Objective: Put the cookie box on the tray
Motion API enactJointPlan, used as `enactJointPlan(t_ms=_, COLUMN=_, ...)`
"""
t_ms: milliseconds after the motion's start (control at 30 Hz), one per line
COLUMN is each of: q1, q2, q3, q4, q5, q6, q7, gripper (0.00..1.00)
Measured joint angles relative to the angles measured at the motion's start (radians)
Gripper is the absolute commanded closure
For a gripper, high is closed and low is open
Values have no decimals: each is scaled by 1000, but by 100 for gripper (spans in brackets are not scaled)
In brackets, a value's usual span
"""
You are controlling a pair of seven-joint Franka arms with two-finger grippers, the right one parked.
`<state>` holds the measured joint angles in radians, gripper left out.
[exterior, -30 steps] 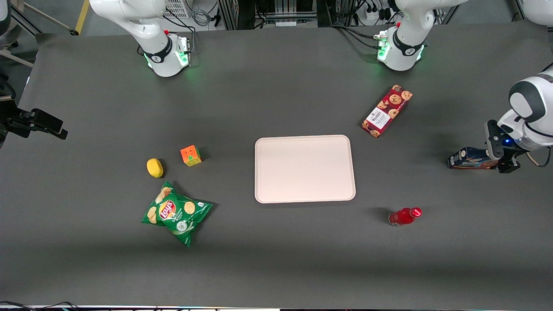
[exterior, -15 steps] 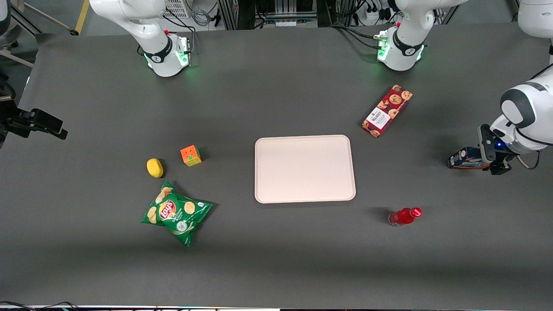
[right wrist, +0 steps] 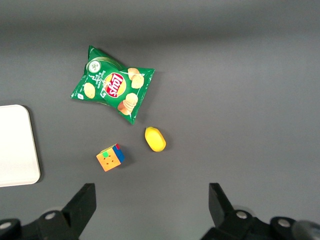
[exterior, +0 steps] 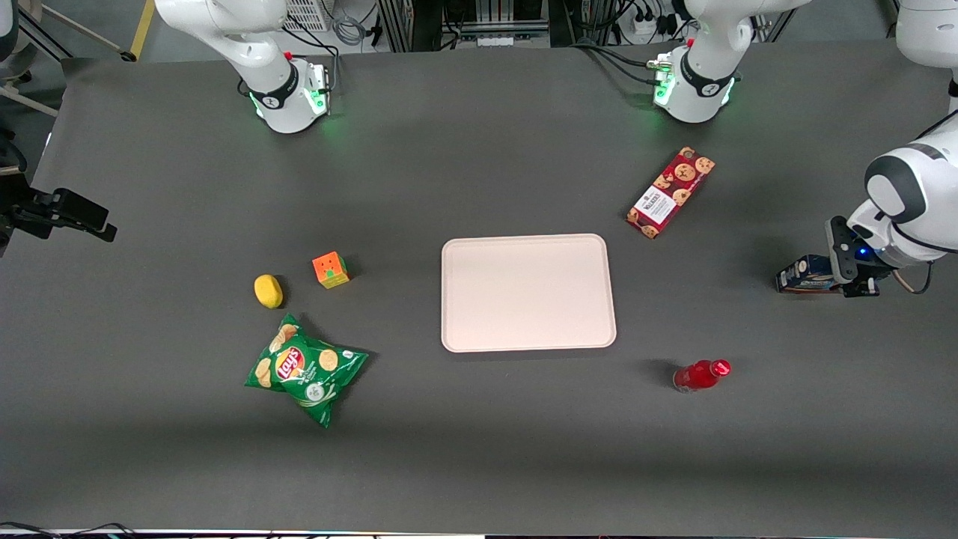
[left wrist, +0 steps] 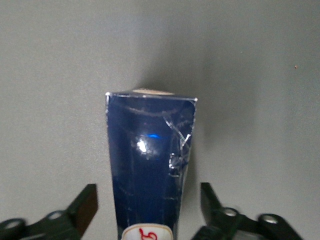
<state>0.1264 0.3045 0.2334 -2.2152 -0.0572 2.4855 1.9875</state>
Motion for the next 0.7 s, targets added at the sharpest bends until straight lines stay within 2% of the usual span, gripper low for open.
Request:
enactJointPlan(t_ms=67, q1=0, q2=0, q3=0, q4=0, q5=-1, q6=0, q7=0, gripper=99)
enactJointPlan(t_ms=400, q1=-4, q2=-2, q3=-8, q4=39, q5=-14, q6=-9, q7=0, gripper=99)
enactJointPlan(t_ms=700, q1=-15, q2=-19, q3=-14, q4=250, q5=-22, q6=-225, q7=0, gripper=97)
